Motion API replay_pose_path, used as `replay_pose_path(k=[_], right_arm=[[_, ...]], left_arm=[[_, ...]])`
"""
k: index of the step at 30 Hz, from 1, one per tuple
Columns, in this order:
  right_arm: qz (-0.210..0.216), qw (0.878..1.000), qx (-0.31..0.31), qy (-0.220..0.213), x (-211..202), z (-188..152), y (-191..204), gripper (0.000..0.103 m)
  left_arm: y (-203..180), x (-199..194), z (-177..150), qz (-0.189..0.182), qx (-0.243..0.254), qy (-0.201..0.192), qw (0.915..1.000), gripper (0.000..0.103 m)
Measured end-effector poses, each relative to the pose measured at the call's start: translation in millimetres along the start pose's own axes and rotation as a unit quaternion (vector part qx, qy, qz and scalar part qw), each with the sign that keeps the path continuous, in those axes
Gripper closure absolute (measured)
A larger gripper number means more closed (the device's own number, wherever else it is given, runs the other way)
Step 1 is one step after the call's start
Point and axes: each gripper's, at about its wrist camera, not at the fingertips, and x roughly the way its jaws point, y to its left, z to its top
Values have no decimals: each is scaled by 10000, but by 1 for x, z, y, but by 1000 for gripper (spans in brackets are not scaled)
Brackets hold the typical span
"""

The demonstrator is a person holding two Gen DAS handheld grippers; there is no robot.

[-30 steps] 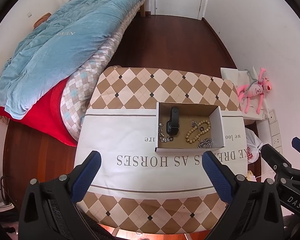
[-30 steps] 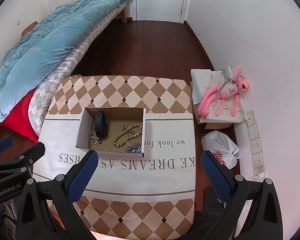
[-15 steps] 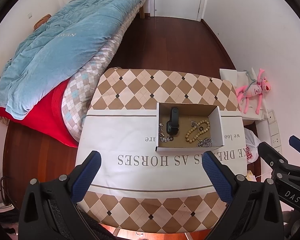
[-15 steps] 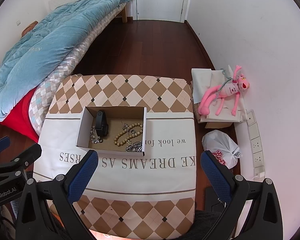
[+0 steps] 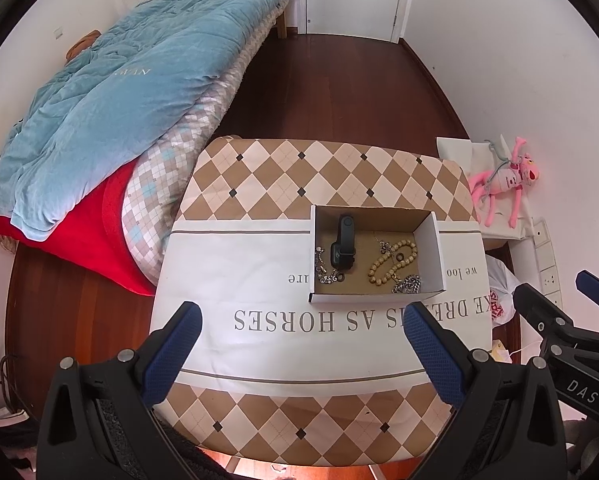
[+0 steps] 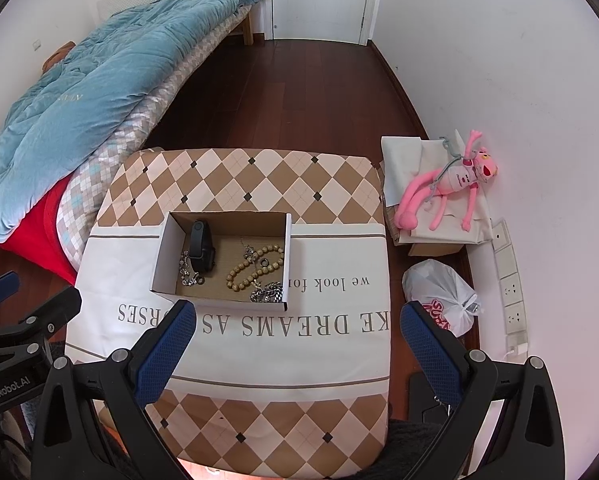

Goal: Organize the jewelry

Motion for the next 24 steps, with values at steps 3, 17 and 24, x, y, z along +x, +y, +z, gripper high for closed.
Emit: replay_pose_path(k=[3, 17, 24], right_arm=[[-10, 10000, -11, -3, 0, -1, -1, 0], [-16, 10000, -9, 3, 0, -1, -2, 0], [-6, 10000, -6, 6, 0, 0, -2, 0]], left_arm=[[-1, 0, 0, -8, 0, 3, 10000, 0], [-2, 0, -2, -40, 14, 26, 10000, 0], [-3, 1, -3, -35, 15, 4, 10000, 0]])
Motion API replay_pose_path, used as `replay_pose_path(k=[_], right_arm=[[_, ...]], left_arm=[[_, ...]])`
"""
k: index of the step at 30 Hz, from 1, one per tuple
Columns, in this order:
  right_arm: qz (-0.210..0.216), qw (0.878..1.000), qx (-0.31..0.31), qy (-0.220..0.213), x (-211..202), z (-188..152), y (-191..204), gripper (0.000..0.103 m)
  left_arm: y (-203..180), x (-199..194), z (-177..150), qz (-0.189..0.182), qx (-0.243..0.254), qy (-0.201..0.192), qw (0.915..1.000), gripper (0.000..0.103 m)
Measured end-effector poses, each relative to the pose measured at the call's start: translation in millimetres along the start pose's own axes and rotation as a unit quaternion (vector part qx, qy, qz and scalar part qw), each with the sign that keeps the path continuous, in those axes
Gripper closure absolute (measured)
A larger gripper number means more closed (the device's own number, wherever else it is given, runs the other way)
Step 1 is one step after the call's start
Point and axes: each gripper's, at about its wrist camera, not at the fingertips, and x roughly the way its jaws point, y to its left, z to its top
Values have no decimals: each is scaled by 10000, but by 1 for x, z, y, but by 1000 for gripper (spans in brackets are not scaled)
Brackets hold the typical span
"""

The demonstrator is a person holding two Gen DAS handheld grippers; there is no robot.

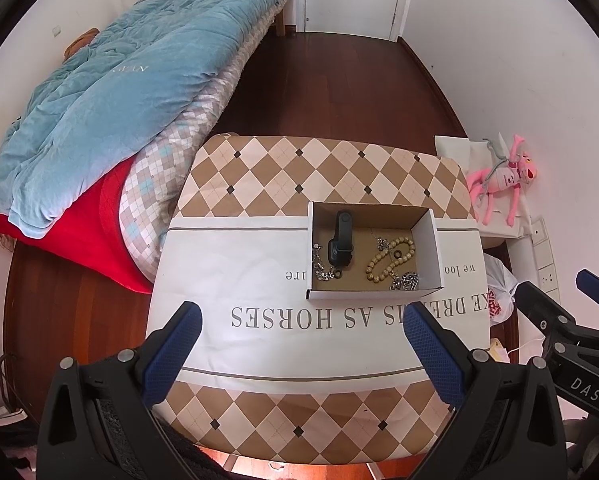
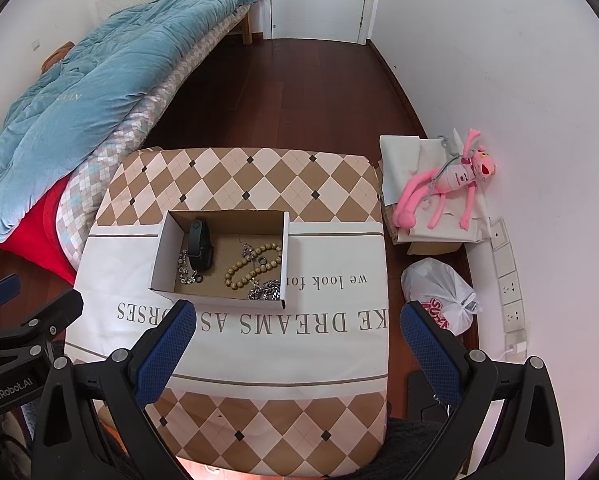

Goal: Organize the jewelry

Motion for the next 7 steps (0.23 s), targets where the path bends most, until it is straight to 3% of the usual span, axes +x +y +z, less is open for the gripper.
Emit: replay_pose_path(k=[7], right_arm=[[-7, 10000, -12, -4, 0, 0, 0, 0]], left_arm=[[-1, -1, 0, -45, 29, -26, 10000, 0]])
